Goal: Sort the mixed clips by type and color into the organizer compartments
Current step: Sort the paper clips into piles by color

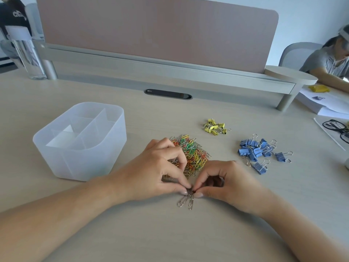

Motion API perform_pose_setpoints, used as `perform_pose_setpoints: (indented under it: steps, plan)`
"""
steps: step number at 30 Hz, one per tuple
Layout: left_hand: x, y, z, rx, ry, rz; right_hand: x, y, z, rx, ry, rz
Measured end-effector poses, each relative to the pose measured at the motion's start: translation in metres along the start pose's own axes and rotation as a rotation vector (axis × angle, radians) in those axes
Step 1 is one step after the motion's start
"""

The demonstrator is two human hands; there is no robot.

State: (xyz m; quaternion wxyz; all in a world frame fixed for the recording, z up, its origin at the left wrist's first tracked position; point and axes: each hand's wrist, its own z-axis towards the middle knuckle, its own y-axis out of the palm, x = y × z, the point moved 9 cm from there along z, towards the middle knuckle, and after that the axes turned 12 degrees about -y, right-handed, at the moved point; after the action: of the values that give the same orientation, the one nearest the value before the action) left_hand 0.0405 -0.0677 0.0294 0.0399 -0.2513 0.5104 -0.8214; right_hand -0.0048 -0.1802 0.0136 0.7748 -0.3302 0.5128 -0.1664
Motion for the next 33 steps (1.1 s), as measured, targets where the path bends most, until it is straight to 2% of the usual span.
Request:
perform_pose_setpoints:
  steps: [3,5,8,13,17,25,29,33]
  plan:
    - [-0.001,-0.002,-0.002,-0.024,-0.001,-0.093,0.0,0.0,0.0,0.02,0.001,0.042]
    - [-0.003,-0.006,-0.003,-0.018,-0.019,-0.116,0.003,-0.01,-0.001,0.107,0.005,0.043]
    - [-0.008,-0.012,-0.003,0.04,-0.035,-0.033,0.005,-0.025,-0.003,0.183,-0.043,-0.11]
    - [-0.01,-0.006,-0.004,0.019,-0.037,0.163,0.008,-0.026,-0.004,0.138,-0.065,-0.266]
    - [-0.015,-0.007,-0.003,0.03,-0.079,0.201,0.006,-0.023,-0.003,0.081,-0.092,-0.349]
    - [-0.016,-0.008,-0.003,0.033,-0.091,0.187,-0.004,-0.009,-0.003,-0.018,-0.126,-0.156]
    - [-0.014,-0.021,-0.004,0.078,-0.048,0.134,0.004,-0.019,-0.004,0.05,-0.1,-0.195]
    - [-0.009,-0.029,-0.007,0.042,-0.029,0.096,0.002,-0.011,-0.003,0.009,-0.109,-0.206]
